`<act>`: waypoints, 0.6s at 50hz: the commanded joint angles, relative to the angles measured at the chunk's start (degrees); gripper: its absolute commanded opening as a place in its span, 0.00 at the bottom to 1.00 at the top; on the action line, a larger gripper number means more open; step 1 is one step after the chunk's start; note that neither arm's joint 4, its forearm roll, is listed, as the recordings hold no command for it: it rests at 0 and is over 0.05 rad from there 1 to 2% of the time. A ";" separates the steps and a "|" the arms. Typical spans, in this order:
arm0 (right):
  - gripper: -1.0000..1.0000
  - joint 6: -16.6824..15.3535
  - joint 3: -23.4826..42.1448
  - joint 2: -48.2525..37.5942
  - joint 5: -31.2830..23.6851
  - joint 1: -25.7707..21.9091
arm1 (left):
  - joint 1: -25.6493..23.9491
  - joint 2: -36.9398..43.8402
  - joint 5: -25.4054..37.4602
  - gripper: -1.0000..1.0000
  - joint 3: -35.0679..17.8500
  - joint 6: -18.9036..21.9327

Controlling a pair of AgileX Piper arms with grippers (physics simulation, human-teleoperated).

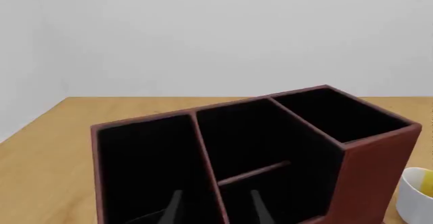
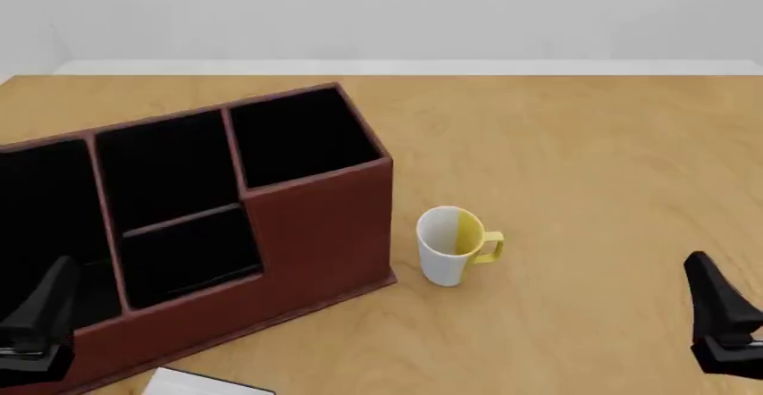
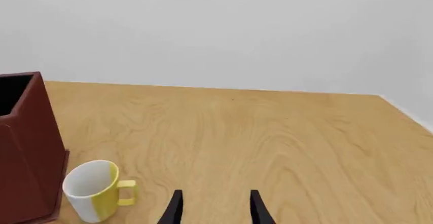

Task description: Pick up the book and place it in the front compartment of the caddy.

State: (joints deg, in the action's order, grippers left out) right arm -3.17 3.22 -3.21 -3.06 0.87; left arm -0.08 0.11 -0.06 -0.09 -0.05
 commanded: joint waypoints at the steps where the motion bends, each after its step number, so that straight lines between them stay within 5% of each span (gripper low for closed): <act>1: 1.00 3.37 -2.80 2.73 3.07 -0.82 | -0.56 0.20 -0.09 1.00 -0.36 -0.04; 16: 1.00 3.20 -3.04 2.98 3.21 -0.78 | -2.85 0.02 1.86 1.00 -1.89 3.38; 23: 1.00 3.20 -3.08 3.01 3.24 -0.78 | -8.44 0.87 6.31 1.00 -5.47 4.20; 27: 1.00 3.02 -3.13 3.04 3.32 -0.78 | -9.70 2.95 6.08 1.00 -6.43 9.55; 30: 1.00 3.11 -3.15 3.00 3.35 -0.77 | -10.56 5.62 5.75 1.00 -7.76 8.39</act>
State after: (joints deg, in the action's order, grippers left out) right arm -0.25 0.28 -0.34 0.07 0.11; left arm -7.05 2.00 4.33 -4.60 5.31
